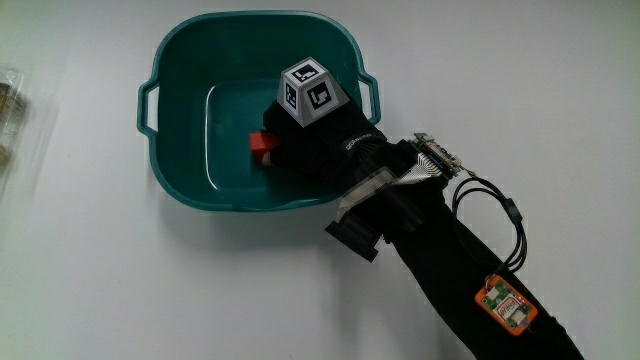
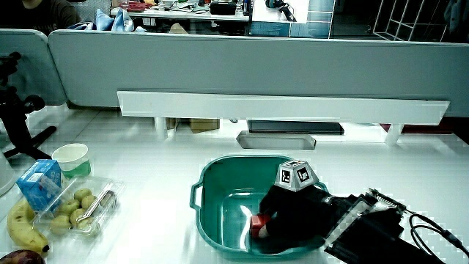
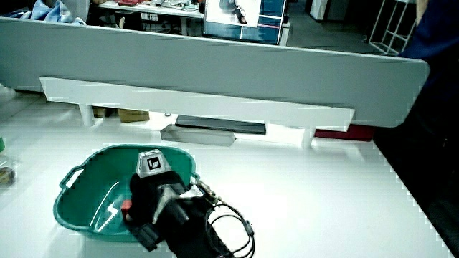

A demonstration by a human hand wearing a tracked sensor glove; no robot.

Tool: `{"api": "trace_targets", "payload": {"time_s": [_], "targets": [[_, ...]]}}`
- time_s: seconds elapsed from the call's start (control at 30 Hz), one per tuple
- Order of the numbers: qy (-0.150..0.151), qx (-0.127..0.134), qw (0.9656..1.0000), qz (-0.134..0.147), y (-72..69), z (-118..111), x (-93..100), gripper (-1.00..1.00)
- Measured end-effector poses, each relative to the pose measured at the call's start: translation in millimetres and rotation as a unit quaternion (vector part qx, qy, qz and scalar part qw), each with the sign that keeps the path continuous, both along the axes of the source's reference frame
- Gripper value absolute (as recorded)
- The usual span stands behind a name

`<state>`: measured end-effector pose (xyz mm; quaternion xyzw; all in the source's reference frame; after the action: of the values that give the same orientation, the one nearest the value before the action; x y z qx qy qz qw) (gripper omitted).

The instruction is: Pick red block

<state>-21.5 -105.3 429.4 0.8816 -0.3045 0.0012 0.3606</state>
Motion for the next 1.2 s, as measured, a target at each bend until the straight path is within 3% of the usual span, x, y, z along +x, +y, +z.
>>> {"api": "trace_targets", "payload": {"time_s": [0.27, 0.67, 1.2], "targets": [[-0.008, 0.003, 1.0000, -0.004, -0.5, -4, 1.0, 1.00], [-0.032, 0.025, 0.9991, -0.014, 3.1, -34, 5.1, 1.00], [-0.057, 0.078, 0.9937, -0.057, 30.2, -88, 22.5, 1.00]]}}
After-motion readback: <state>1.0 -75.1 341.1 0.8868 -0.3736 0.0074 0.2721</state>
